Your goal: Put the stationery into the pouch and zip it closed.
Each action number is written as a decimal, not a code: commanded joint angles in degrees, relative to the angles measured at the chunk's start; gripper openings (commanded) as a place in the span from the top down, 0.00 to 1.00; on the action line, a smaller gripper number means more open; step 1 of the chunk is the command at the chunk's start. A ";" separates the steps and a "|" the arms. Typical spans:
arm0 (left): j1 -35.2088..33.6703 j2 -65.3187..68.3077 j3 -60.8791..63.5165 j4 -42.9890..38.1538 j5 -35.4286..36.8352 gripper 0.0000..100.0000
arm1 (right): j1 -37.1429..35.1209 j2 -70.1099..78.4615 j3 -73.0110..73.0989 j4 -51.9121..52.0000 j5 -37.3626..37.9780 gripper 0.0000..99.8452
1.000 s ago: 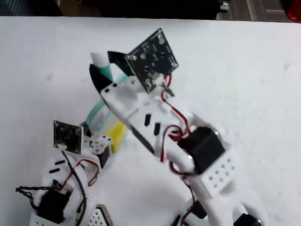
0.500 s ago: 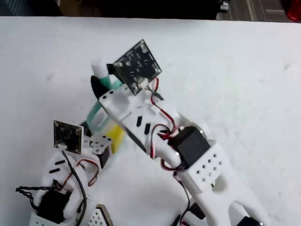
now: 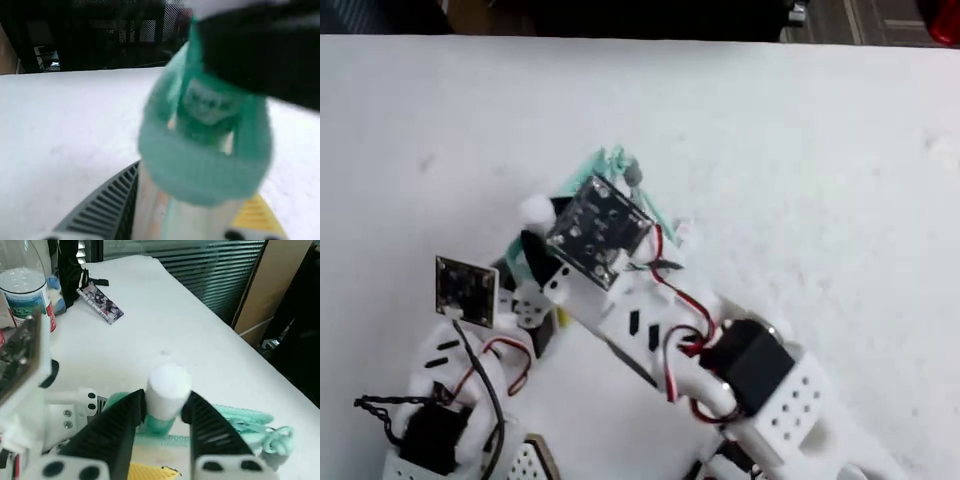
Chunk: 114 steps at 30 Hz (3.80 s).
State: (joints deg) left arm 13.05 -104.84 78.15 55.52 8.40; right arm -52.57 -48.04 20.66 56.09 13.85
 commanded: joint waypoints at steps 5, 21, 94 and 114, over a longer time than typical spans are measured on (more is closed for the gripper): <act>0.57 -0.04 -0.35 0.09 -0.35 0.77 | 2.51 -3.21 -0.62 1.27 -7.74 0.77; 0.57 -0.04 -0.35 0.09 -0.35 0.77 | 24.92 -2.95 -5.89 3.65 -12.66 0.77; -4.26 -0.04 -0.70 -0.35 5.36 0.77 | 37.41 55.78 6.59 -13.76 -30.51 0.98; 0.31 -0.04 0.00 -0.26 1.05 0.77 | 34.15 1.19 6.51 -0.92 -8.88 0.98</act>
State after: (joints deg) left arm 9.19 -104.66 78.15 55.34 12.62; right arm -15.47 -31.69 27.78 55.47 -0.31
